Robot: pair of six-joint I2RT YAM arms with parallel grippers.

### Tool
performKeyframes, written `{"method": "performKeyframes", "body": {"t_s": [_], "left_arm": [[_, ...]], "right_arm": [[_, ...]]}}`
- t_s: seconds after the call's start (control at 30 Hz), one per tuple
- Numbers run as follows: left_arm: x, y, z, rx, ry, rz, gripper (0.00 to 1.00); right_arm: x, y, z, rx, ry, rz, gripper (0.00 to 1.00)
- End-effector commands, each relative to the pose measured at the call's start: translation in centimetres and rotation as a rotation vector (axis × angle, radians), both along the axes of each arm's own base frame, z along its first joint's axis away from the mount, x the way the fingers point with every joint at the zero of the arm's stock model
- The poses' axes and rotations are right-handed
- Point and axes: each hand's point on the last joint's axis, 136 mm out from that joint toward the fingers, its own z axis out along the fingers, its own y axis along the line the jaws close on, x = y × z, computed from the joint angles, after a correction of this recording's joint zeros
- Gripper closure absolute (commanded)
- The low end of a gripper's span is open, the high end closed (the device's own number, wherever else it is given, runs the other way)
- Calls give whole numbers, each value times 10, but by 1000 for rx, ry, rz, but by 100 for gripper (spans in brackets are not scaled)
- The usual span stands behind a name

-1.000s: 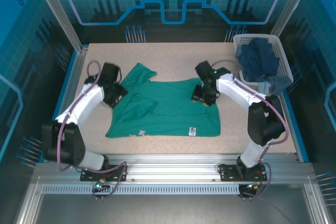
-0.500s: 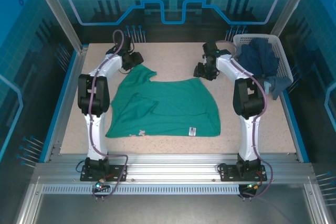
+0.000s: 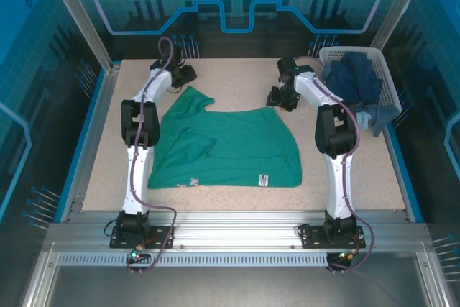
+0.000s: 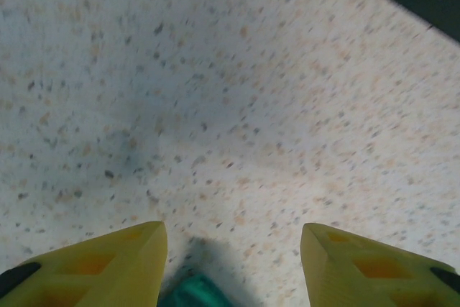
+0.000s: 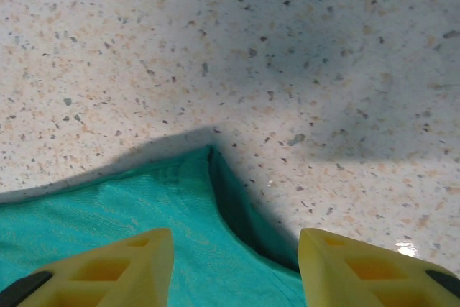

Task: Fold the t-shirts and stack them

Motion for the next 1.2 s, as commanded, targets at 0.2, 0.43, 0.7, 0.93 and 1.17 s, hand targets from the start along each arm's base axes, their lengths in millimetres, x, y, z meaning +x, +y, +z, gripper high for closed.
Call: {"method": "performKeyframes", "body": {"t_s": [0.2,0.43,0.7,0.93,1.17], "left_arm": [[-23,-6,-22,63,129,-56,53],[-32,-8,-36,95,194,-75,55],[-34,-12,-42,102,206,-77,75],[-24,-19,-7,110,129,-97,99],[-25,-25,12,119,101,-115,100]], "right_arm": [[-4,-13,2,-12,30,-65,50],[-7,-15,0,-18,28,-84,50],[-2,-12,1,-9,11,-70,46],[7,-6,-10,-3,4,-52,45],[16,14,-17,35,-1,1,50]]}}
